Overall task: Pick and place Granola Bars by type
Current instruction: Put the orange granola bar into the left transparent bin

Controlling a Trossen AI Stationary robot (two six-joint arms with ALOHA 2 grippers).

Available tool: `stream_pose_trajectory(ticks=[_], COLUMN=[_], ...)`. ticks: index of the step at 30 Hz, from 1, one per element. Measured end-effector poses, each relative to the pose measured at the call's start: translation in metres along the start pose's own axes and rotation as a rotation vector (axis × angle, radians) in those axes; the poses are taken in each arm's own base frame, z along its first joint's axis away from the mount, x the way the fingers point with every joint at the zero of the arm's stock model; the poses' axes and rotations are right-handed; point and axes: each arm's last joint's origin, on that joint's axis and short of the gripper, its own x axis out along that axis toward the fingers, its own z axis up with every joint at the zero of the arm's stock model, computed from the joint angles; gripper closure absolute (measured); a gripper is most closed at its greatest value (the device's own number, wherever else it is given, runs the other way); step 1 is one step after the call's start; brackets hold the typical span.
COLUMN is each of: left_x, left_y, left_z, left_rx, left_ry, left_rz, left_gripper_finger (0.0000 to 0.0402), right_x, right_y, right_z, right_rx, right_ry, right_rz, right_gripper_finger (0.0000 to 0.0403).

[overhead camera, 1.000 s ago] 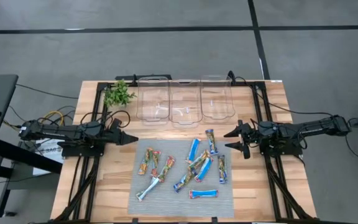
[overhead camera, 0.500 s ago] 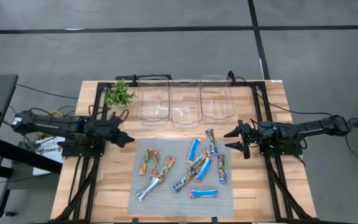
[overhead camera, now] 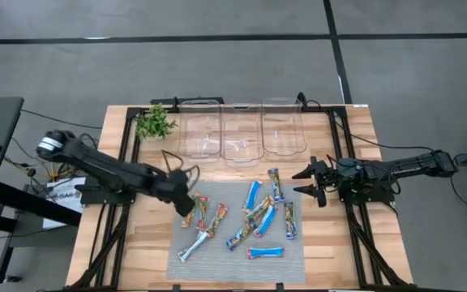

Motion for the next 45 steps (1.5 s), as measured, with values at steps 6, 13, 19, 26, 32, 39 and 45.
stream_pose_trajectory(ticks=[6,13,19,26,32,39,45], left_x=[0.029,0.054,0.063,0.064,0.064,0.064,0.064], left_y=[-0.021,-0.026,-0.027,-0.028,-0.028,-0.027,-0.027], left_z=[-0.013,-0.021,-0.021,-0.020,-0.019,-0.017,-0.017], left_rx=[0.024,0.034,0.032,0.031,0.047,0.064,0.072], left_ry=[0.059,0.089,0.084,0.058,0.049,0.048,0.049], left_rz=[0.088,0.149,0.163,0.159,0.162,0.163,0.162], left_gripper_finger=[0.0244,0.0244,0.0244,0.0244,0.0284,0.0382,0.0395], right_x=[0.000,0.000,0.000,0.000,0.000,0.000,0.000], right_y=[0.000,0.000,0.000,0.000,0.000,0.000,0.000], right_z=[0.000,0.000,0.000,0.000,0.000,0.000,0.000], right_rx=[0.000,0.000,0.000,0.000,0.000,0.000,0.000], right_ry=[0.001,0.000,0.000,0.000,0.001,0.001,0.001], right_rz=[0.000,0.000,0.000,0.000,0.000,0.000,0.000], right_gripper_finger=[0.0178,0.0178,0.0178,0.0178,0.0178,0.0178,0.0178])
